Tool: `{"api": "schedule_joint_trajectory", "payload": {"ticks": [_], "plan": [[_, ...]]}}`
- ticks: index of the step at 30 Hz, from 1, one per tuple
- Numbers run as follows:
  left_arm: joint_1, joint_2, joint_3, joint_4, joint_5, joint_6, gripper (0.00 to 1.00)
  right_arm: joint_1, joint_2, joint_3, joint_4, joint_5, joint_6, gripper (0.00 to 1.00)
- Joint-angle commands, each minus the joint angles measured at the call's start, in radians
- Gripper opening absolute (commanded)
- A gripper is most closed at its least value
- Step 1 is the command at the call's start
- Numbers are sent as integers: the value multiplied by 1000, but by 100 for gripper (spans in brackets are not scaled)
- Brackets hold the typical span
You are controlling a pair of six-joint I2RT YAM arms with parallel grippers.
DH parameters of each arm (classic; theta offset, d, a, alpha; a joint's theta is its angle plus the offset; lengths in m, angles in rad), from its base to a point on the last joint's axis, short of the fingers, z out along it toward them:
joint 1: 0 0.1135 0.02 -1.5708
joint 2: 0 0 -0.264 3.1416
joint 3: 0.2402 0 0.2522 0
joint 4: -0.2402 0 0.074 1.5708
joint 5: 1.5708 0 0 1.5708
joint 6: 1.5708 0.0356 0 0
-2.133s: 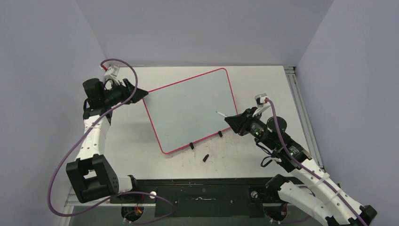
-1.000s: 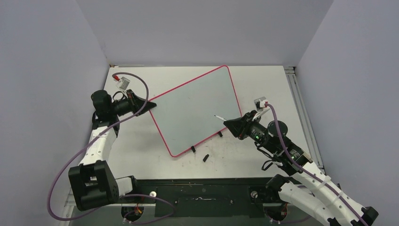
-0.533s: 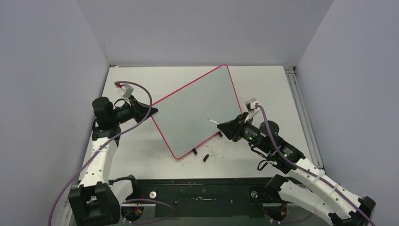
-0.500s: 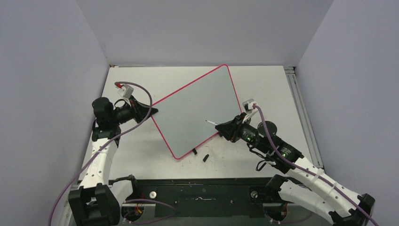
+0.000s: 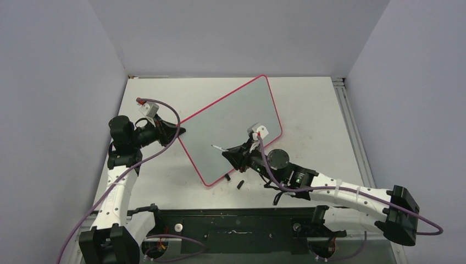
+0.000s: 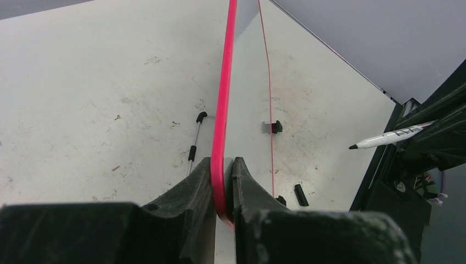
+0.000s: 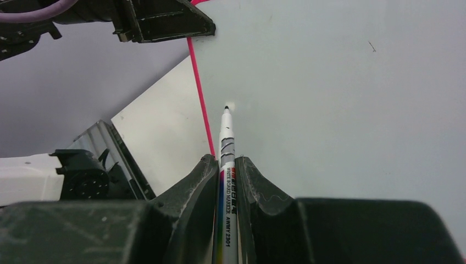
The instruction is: Write a sentence on the whiteboard
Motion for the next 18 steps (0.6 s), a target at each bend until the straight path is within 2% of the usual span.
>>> {"api": "schedule_joint_trajectory", "payload": {"ticks": [1,18], "plan": [[-20,19,-11,-136,-33,150,0,14,80,66,213,53,-67,5],[-20,17,0,-148,-34,186,0,39,335,177,381,77,-155,5]]}}
